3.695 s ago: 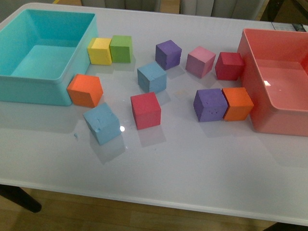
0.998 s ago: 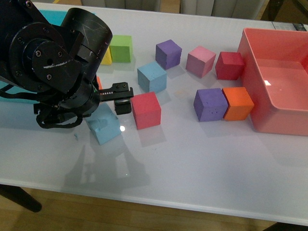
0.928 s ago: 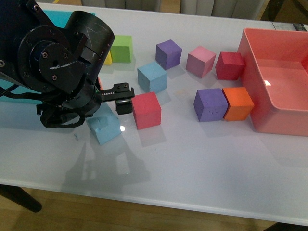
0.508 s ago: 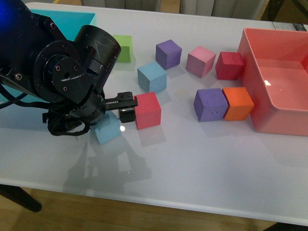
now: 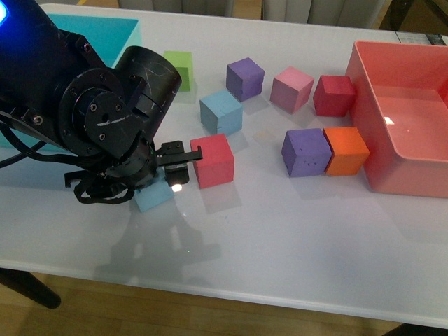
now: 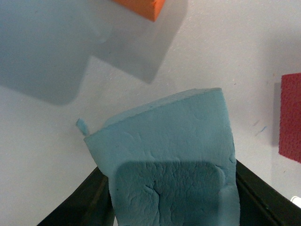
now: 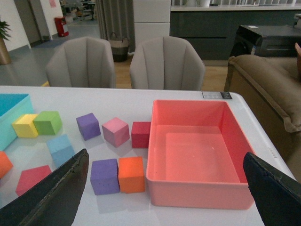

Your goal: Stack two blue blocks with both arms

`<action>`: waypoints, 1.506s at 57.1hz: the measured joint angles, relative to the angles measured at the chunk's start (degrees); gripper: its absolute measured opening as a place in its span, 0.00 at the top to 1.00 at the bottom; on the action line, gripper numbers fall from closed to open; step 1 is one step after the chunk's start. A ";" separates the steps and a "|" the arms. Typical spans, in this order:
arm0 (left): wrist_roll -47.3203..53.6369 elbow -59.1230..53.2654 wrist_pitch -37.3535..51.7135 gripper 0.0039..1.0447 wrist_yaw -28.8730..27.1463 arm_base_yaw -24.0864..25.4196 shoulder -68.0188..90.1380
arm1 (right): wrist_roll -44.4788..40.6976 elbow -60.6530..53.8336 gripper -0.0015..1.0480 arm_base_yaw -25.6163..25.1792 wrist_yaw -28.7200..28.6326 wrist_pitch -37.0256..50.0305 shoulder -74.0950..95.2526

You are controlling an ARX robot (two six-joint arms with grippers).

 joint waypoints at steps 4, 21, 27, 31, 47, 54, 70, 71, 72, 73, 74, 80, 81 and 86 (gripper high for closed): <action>-0.22 -1.49 0.17 0.52 -0.92 0.04 -1.70 | 0.00 0.00 0.09 0.00 0.00 0.00 0.00; 1.86 0.94 -1.03 0.54 -3.58 -0.09 -11.58 | 0.00 0.00 0.09 0.00 0.00 0.00 0.00; 4.04 5.40 -2.49 0.54 -3.50 -0.77 -11.96 | 0.00 0.00 0.09 0.00 -0.02 0.00 0.00; 7.19 10.01 -3.78 0.55 -3.50 -1.68 -10.84 | 0.00 0.00 0.09 0.00 0.00 0.00 0.00; 17.62 28.11 -11.23 0.57 2.34 -5.09 -0.15 | 0.00 0.00 0.09 0.00 0.00 0.00 0.00; 21.09 33.90 -13.97 0.57 2.51 -5.73 4.39 | 0.00 0.00 0.09 0.00 0.00 0.00 0.00; 25.81 44.57 -19.06 0.57 3.10 -5.86 12.61 | 0.00 0.00 0.09 0.00 -0.02 0.00 0.00; 25.90 44.94 -19.21 0.57 3.10 -5.86 12.74 | 0.00 0.00 0.09 0.00 -0.02 0.00 0.00; 26.08 45.53 -19.50 0.57 3.10 -5.86 13.18 | 0.00 0.00 0.09 0.00 0.00 0.00 0.00; 26.27 46.16 -19.74 0.57 3.15 -5.86 13.60 | 0.00 0.00 0.09 0.00 0.00 0.00 0.00; 26.27 46.42 -19.91 0.57 3.15 -5.86 13.70 | 0.00 0.00 0.09 0.00 0.00 0.00 0.00; 26.88 49.64 -21.31 0.57 3.23 -5.66 15.61 | 0.00 0.00 0.09 0.00 0.00 0.00 0.00; 26.93 49.86 -21.42 0.57 3.23 -5.62 15.76 | 0.00 0.00 0.09 0.00 0.00 0.00 0.00; 27.36 51.76 -22.23 0.57 3.26 -5.27 16.96 | 0.00 0.00 0.09 0.00 0.00 0.00 0.00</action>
